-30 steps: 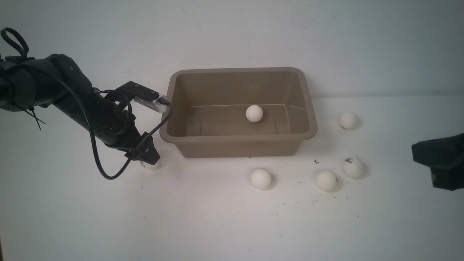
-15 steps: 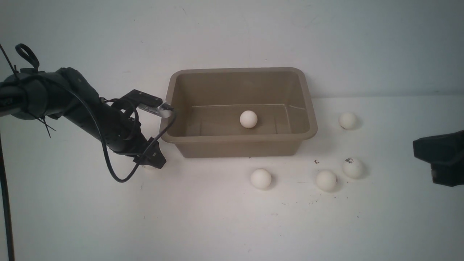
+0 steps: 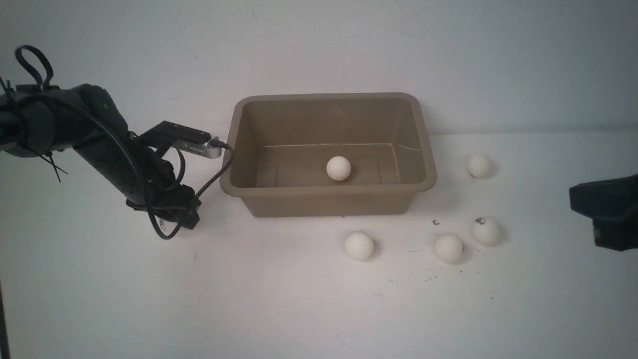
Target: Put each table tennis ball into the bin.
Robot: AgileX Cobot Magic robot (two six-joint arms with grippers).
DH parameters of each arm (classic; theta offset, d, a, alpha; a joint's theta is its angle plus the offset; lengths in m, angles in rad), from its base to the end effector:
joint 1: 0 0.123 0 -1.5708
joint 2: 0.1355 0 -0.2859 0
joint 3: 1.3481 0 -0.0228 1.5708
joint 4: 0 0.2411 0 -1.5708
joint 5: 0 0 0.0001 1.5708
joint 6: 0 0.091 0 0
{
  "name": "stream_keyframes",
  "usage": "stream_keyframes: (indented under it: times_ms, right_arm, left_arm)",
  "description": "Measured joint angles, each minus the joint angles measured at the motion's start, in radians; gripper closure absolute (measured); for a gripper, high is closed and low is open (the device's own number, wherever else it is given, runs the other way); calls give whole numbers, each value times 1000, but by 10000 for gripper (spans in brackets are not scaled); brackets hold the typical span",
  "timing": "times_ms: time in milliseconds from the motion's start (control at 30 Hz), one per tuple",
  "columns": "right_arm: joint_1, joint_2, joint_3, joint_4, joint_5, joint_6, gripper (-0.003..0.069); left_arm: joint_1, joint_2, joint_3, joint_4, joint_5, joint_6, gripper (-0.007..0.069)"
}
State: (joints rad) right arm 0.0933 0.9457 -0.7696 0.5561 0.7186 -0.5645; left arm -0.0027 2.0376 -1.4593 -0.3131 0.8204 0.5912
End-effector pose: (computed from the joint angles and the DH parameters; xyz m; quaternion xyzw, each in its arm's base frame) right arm 0.1677 0.0475 0.3198 -0.1705 0.8848 0.1543 0.4054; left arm 0.4100 -0.0216 0.1799 0.1999 0.9631 -0.0843 0.1590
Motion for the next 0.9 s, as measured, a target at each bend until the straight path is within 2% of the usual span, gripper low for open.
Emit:
stream_keyframes:
  times_ms: [100,267,333,467,700,767,900]
  right_arm:
    - [0,0,0,0,-10,0,664]
    - [0,0,0,0,-19,-1,664]
    - [0,0,0,0,-27,-1,664]
    - [0,1,0,0,-29,-1,664]
    - [0,1,0,0,-14,-2,661]
    - [0,1,0,0,-8,-2,659]
    - [0,1,0,0,5,-2,653]
  left_arm:
    - [-16,-115,0,-8,-18,-37,279]
    - [-116,-216,-17,-125,-143,83,279]
    - [-186,-201,-34,-166,-215,119,279]
    - [-249,-116,-59,-174,-282,125,279]
    - [-257,29,-148,-171,-268,128,276]
    - [-257,44,-164,-171,-259,129,257]
    - [-257,61,-190,-188,-249,130,130]
